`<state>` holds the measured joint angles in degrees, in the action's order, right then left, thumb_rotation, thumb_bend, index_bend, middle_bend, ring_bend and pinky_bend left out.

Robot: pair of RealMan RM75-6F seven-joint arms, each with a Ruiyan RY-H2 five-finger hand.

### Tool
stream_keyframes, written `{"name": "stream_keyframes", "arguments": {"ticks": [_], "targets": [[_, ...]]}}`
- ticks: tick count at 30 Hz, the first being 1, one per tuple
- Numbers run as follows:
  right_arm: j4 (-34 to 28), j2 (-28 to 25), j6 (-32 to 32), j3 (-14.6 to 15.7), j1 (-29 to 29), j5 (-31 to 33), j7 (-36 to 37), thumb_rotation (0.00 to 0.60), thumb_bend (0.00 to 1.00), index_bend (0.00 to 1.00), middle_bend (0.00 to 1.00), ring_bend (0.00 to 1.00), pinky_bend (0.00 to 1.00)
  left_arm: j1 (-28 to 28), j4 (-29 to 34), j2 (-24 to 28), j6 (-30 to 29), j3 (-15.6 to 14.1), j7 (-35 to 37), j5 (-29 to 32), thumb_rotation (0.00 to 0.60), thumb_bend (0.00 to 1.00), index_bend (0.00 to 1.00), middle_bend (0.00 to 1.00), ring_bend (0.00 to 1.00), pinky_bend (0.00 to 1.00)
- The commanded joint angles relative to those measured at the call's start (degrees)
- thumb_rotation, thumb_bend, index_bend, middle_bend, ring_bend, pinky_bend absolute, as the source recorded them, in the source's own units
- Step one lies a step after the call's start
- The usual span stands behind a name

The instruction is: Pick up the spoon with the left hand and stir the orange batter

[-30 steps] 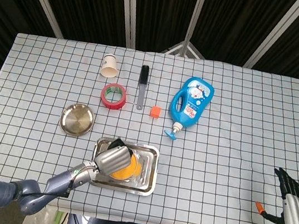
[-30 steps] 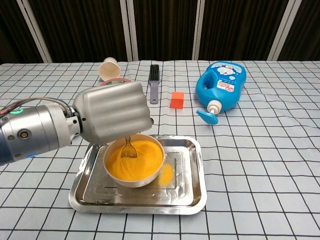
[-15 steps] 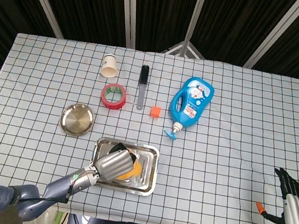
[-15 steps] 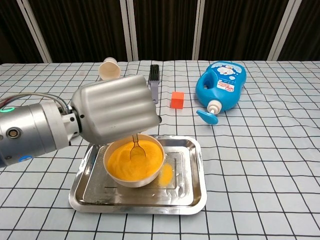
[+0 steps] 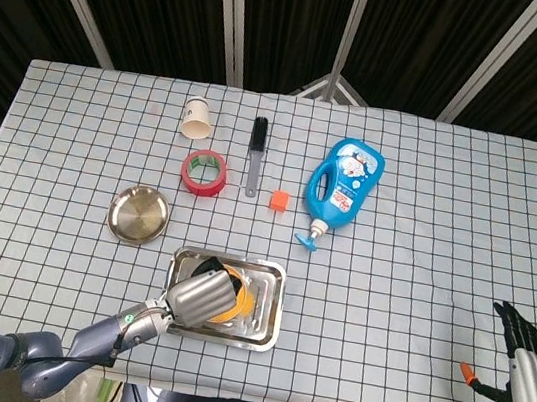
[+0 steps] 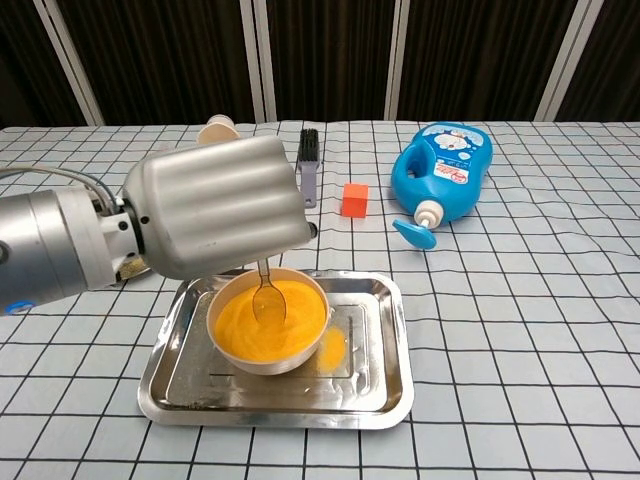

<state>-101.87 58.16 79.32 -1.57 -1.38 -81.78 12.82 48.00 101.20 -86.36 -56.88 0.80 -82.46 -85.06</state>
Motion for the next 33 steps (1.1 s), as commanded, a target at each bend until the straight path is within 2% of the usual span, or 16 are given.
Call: {"name": "stream_keyframes", "arguments": {"ticks": [1, 10, 15, 21, 29, 33], "targets": [[0.0, 0.0, 0.0, 0.0, 0.0, 0.0, 0.0, 0.6, 0.31, 0.0, 0.0, 0.0, 0.0, 0.0, 0.1, 0.2, 0.1, 0.1, -0.3, 0.5, 0.6, 0.73, 0.82, 1.0, 1.0, 1.0], [-0.1, 0.0, -0.1, -0.1, 0.0, 0.2, 0.1, 0.6, 0.31, 0.0, 0.0, 0.0, 0.0, 0.7, -0.6, 0.4, 0.8, 0.6, -0.6, 1.0, 0.6, 0.73, 0.82, 1.0, 1.0, 1.0], [-0.2, 0.0, -0.2, -0.1, -0.1, 0.3, 0.2, 0.6, 0.31, 0.0, 0.0, 0.0, 0.0, 2.1, 0.3, 1.5, 1.0, 2.5, -0.2, 0.4, 0.6, 0.73, 0.82, 1.0, 1.0, 1.0], [-0.3, -0.1, -0.3, -0.1, -0.1, 0.4, 0.5, 0.6, 0.31, 0.0, 0.0, 0.0, 0.0, 3.6, -0.1, 3.8, 4.3, -0.5, -2.3, -3.2, 0.6, 0.73, 0.82, 1.0, 1.0, 1.0], [-0.3, -0.1, -0.3, -0.2, -0.1, 0.5, 0.4, 0.6, 0.31, 0.0, 0.0, 0.0, 0.0, 3.3, -0.4, 4.0, 3.0, 0.8, -0.2, -3.6, 0.6, 0.72, 0.82, 1.0, 1.0, 1.0], [-0.3, -0.1, -0.3, -0.2, -0.1, 0.5, 0.3, 0.6, 0.31, 0.0, 0.0, 0.0, 0.0, 3.2, -1.1, 4.5, 4.1, -0.4, -0.8, -4.4, 0.6, 0.72, 0.82, 1.0, 1.0, 1.0]]}}
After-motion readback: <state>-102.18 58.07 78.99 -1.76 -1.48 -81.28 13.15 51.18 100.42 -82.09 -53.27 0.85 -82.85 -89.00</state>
